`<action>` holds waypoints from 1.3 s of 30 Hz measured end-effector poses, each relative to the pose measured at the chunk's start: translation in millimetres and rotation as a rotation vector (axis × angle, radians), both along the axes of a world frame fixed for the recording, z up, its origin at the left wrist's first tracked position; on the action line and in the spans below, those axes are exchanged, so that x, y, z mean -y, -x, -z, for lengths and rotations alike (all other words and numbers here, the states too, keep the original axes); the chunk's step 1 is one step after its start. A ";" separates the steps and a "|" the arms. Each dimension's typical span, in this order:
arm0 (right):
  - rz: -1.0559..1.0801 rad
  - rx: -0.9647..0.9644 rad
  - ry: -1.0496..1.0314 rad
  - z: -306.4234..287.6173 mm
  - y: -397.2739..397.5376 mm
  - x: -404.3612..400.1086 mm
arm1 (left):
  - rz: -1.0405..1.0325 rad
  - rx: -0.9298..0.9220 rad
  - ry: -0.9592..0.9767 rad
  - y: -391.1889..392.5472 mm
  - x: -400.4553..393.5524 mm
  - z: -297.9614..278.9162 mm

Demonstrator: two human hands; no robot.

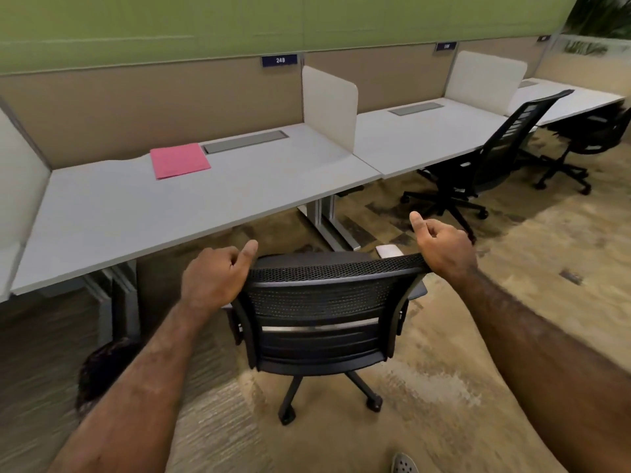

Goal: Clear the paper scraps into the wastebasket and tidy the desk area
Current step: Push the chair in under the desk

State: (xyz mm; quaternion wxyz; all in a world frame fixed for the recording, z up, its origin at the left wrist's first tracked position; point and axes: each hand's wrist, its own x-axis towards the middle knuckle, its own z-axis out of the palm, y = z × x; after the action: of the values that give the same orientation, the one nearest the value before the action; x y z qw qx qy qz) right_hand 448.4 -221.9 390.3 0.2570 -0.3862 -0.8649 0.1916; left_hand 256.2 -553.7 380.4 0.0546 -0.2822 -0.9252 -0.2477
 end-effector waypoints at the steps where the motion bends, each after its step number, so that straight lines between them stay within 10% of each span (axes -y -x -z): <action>1: -0.046 0.033 -0.032 0.0 5.6 -2.4 | -0.037 -0.024 0.001 -1.6 3.2 2.6; 23: -0.435 0.497 -0.084 3.1 202.8 -22.5 | -0.287 -0.021 0.111 99.6 26.8 4.5; 39: -0.611 0.464 -0.096 10.2 388.6 -39.9 | -0.451 0.067 0.186 240.4 23.1 7.1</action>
State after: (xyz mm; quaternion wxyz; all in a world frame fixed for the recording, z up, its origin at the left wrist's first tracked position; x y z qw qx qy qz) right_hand 59.8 -182.1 380.1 0.0034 -0.1311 -0.9833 0.1263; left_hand 15.9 -576.7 373.3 0.0517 -0.0638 -0.9849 -0.1524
